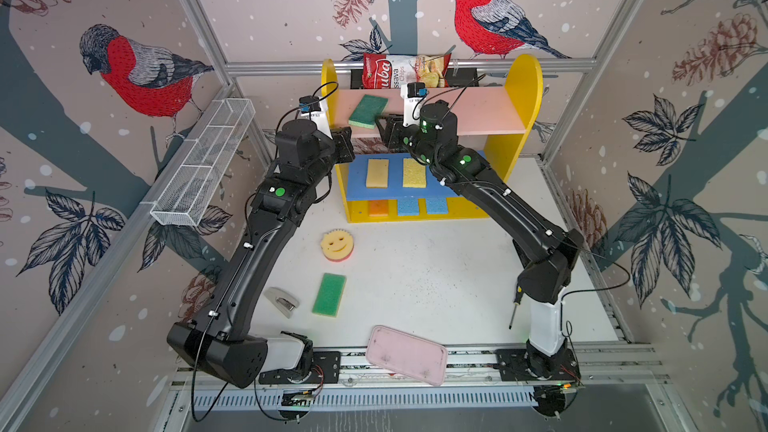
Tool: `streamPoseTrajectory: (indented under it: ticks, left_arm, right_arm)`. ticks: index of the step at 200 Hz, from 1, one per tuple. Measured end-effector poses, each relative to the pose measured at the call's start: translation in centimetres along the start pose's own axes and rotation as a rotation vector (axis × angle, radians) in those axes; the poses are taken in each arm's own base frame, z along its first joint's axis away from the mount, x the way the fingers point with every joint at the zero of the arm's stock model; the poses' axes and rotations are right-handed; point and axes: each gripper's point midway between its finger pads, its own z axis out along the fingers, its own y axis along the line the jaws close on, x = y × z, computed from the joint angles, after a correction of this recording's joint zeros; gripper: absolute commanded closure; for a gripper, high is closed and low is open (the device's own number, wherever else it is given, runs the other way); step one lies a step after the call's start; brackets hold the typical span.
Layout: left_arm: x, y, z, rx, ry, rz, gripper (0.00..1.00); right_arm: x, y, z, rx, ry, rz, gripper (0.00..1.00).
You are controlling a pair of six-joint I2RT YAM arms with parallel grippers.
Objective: Place and organize the cleaning sponges onto the shelf
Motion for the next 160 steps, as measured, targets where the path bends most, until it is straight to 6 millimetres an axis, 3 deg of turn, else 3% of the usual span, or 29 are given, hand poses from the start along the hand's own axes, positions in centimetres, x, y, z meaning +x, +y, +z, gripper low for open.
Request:
streamPoseTrajectory:
  ticks: [39, 99, 160]
  left_arm:
    - [0.2, -0.1, 0.6, 0.009, 0.012, -0.020, 0.85]
    - [1.7, -0.9, 2.0, 0.064, 0.068, -0.071, 0.86]
    - [1.2, -1.1, 1.6, 0.069, 0.056, -0.077, 0.86]
  right_arm:
    - [0.4, -1.3, -2.0, 0.037, 0.006, 0.020, 0.55]
    - [0.5, -1.9, -3.0, 0.045, -0.005, 0.022, 0.55]
    - [0.8, -3.1, -4.9, 0.050, -0.034, 0.039, 0.55]
